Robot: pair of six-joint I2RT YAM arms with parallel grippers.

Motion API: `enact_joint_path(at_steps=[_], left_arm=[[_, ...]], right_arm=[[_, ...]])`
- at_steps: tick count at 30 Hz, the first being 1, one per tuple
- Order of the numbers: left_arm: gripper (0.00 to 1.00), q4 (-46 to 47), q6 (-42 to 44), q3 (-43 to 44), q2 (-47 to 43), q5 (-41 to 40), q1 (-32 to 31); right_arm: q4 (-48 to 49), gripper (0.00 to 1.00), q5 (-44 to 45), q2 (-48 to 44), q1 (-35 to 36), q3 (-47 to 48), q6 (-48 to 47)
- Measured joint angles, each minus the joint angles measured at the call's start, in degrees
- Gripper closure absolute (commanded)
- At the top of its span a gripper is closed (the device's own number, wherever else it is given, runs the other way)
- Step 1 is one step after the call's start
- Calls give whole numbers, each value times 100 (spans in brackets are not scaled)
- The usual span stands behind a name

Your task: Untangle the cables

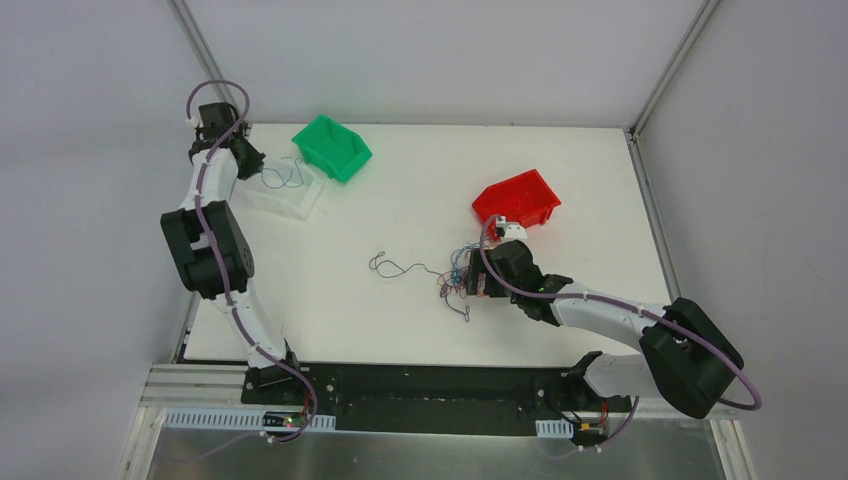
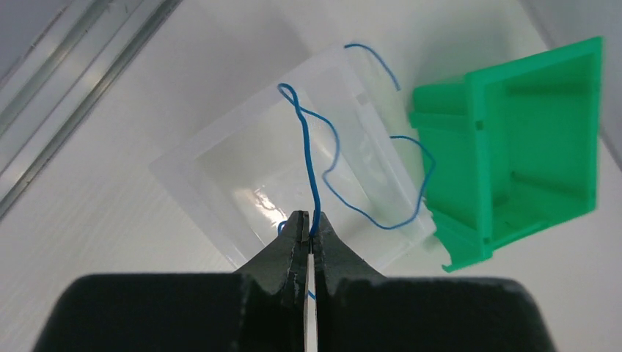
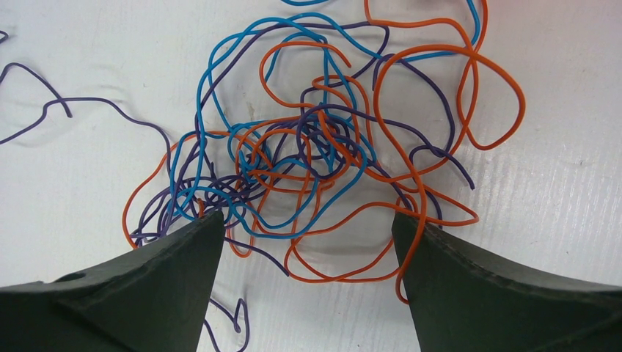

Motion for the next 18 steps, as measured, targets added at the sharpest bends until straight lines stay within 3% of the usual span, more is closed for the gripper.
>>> enact_joint_path(at_steps=[8,18], left_arm=[[100,170,-33,-149,1141,-129,-120],[100,-81,468,-1198,448,-544,-424]], right_arm=[[2,12,7,-20,0,0,2],[55,12,44,-50,0,0,2]])
